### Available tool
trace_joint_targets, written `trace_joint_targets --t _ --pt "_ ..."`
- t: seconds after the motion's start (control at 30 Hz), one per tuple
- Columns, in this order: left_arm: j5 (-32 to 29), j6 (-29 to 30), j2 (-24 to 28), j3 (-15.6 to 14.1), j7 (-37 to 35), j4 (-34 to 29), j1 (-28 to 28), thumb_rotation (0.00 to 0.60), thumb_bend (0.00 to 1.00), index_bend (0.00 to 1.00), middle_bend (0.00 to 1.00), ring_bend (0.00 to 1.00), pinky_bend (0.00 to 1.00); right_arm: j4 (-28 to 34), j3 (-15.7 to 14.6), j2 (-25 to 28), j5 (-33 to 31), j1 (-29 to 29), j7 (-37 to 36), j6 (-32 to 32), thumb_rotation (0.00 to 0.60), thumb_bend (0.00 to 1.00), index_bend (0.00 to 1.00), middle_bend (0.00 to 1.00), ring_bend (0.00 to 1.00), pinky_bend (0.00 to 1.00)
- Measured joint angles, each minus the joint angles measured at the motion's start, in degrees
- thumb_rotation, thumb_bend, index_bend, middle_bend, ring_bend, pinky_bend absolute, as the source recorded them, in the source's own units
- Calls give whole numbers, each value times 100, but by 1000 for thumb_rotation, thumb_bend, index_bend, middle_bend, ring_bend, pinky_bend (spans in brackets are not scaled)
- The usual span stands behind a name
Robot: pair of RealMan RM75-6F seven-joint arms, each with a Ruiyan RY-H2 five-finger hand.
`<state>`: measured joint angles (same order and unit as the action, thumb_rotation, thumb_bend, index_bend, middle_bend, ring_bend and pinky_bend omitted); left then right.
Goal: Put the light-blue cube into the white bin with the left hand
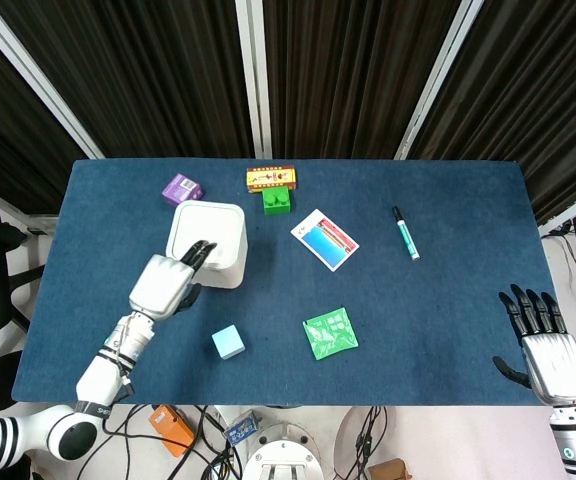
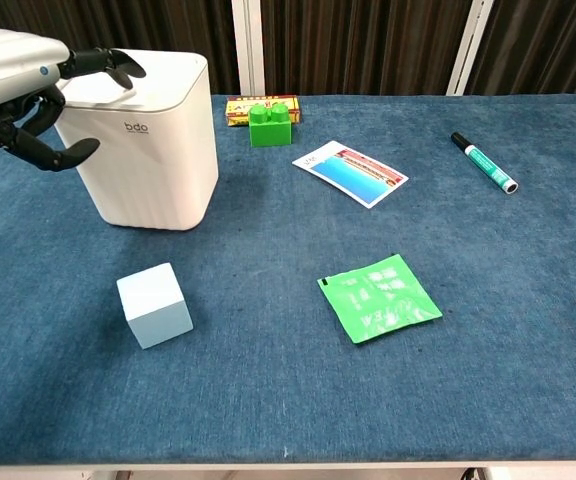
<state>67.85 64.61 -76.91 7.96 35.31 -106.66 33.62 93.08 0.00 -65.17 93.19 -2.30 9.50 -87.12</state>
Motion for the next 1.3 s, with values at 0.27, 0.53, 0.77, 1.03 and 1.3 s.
trace_joint_targets --t 0.27,0.53,0.77,1.03,1.3 --pt "1231 816 27 64 -303 -27 -107 600 402 114 103 767 860 6 -7 17 14 17 -37 -34 600 307 0 0 0 0" --pt "1631 1055 341 -184 -451 -322 -362 600 362 113 103 767 860 17 -7 7 11 30 -12 -51 600 307 0 0 0 0" --pt "2344 1082 376 -1156 -894 -188 -809 600 127 113 114 767 860 27 -5 -24 -2 19 60 -18 600 308 0 0 0 0" --pt "2249 785 -389 -1315 -1489 524 -1020 600 69 114 120 767 860 42 -32 -8 63 47 3 -90 600 307 0 0 0 0" --pt "1607 249 -1132 -1166 -1243 947 -1022 600 22 114 120 768 860 -1 -37 67 141 95 -194 -227 600 307 0 0 0 0"
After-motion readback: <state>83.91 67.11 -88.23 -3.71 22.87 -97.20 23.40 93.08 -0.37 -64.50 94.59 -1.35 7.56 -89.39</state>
